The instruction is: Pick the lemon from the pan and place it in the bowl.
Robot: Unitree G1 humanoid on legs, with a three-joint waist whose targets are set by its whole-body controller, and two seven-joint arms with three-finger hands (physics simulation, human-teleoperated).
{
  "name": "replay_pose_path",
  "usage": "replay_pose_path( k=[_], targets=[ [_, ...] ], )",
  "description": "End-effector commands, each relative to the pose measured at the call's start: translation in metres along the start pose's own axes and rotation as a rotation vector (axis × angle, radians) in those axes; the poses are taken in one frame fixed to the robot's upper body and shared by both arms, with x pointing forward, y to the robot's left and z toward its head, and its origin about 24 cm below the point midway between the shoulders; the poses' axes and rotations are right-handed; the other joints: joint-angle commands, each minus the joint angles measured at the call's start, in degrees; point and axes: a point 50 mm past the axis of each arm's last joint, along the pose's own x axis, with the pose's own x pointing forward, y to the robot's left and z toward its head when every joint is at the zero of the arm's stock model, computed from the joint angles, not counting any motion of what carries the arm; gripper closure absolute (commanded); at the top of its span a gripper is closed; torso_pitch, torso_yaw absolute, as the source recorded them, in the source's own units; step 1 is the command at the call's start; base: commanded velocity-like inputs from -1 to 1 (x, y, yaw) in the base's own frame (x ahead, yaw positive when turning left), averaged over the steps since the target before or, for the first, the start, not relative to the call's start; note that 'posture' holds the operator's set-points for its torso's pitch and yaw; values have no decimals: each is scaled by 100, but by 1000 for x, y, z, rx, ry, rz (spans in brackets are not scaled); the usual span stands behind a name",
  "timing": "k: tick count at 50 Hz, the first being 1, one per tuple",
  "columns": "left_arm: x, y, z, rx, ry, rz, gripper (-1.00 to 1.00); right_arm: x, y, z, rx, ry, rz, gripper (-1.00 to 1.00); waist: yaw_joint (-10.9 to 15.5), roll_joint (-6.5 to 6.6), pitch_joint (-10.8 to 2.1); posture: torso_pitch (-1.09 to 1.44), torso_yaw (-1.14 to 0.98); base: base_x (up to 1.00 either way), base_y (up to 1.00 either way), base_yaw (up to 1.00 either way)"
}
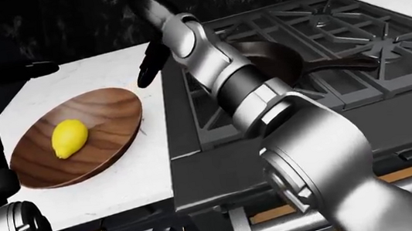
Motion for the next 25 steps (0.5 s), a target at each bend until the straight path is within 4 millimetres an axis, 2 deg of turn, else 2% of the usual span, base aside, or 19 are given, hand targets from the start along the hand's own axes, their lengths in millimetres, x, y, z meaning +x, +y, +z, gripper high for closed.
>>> replay_pose_path(
  k=[1,10,14,25],
  targets=[
    [-4,8,26,-12,-103,26,-100,1,-21,19,-6,-73,-83,-100,-5,65,-181,0,0,0,0,0],
    [-4,5,30,-13,-109,21,-100,0,-42,15,69,-46,-166,-100,14,34,-178,0,0,0,0,0],
    [-4,4,28,-11,-105,20,-100,-2,-52,8,102,-18,-224,-100,26,14,-172,0,0,0,0,0],
    [-6,-1,38,-8,-120,11,-100,-6,-70,-9,143,35,-286,-100,62,-56,-177,0,0,0,0,0]
  ],
)
